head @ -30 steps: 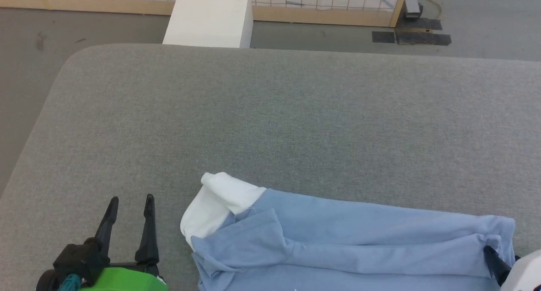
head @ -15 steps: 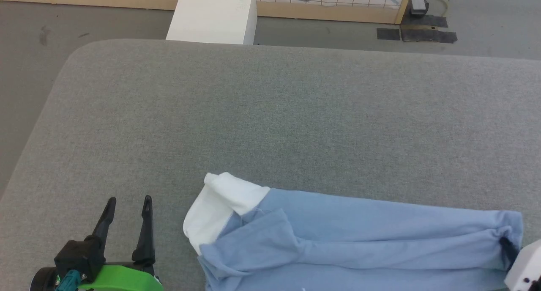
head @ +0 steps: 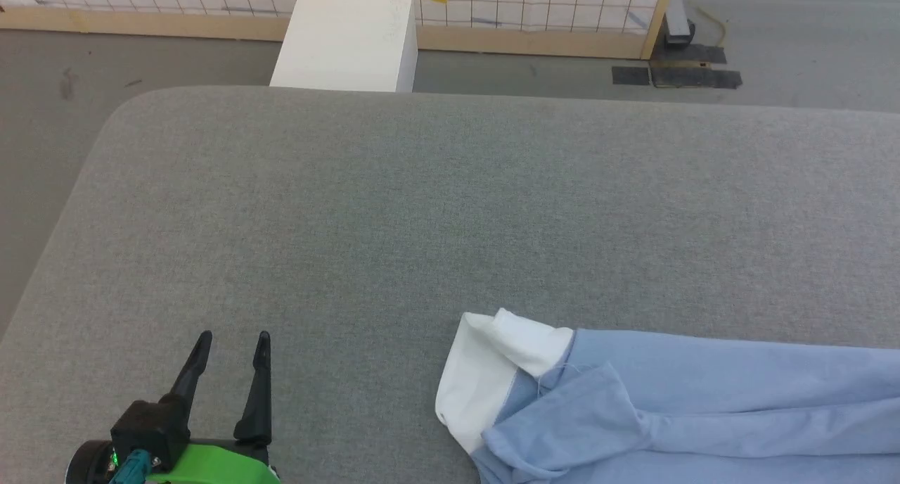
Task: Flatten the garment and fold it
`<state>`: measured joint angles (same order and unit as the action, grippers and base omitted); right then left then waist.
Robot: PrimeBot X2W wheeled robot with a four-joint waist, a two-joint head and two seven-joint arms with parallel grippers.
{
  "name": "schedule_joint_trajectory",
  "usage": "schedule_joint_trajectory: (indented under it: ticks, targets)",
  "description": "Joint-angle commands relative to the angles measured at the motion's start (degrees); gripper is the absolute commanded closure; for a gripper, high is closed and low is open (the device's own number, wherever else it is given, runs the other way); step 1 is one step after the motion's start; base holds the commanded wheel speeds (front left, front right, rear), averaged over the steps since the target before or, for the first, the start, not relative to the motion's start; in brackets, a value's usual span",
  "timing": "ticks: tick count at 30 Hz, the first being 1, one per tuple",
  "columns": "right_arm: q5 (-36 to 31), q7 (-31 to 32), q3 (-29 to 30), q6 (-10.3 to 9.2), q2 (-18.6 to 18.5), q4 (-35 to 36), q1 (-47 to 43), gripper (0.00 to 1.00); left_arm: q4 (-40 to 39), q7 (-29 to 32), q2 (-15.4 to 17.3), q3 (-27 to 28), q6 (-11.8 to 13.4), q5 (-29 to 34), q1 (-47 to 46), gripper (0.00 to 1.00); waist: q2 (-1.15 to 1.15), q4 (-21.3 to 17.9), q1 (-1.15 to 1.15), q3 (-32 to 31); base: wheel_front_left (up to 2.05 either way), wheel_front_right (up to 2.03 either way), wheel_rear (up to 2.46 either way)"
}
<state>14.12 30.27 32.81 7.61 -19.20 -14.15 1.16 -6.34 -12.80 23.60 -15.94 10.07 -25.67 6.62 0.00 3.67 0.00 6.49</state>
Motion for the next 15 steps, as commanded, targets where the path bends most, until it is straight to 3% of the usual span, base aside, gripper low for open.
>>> schedule_joint_trajectory:
  ticks: [1,6,15]
  targets:
    - [0.07,-0.15,-0.29,-0.12,0.38,0.38,0.68,1.0,0.31,-0.66,0.32,-0.16,-0.27,1.05,-1.07,0.0,0.0,-0.21,0.0,-0.39,0.0,0.0,0.0]
    - [4.55,2.48,-5.37,-0.12,4.17,4.96,-0.11,1.0,1.43,-0.98,-0.11,-0.67,-0.42,1.17,-0.9,0.0,0.0,-0.59,0.0,-1.12,0.0,0.0,0.0]
    - [15.2,11.46,-22.09,-0.12,11.13,20.89,-4.55,1.0,1.35,-0.87,1.07,-0.3,0.27,1.76,0.15,0.0,0.0,-0.73,0.0,-2.43,0.0,0.0,0.0]
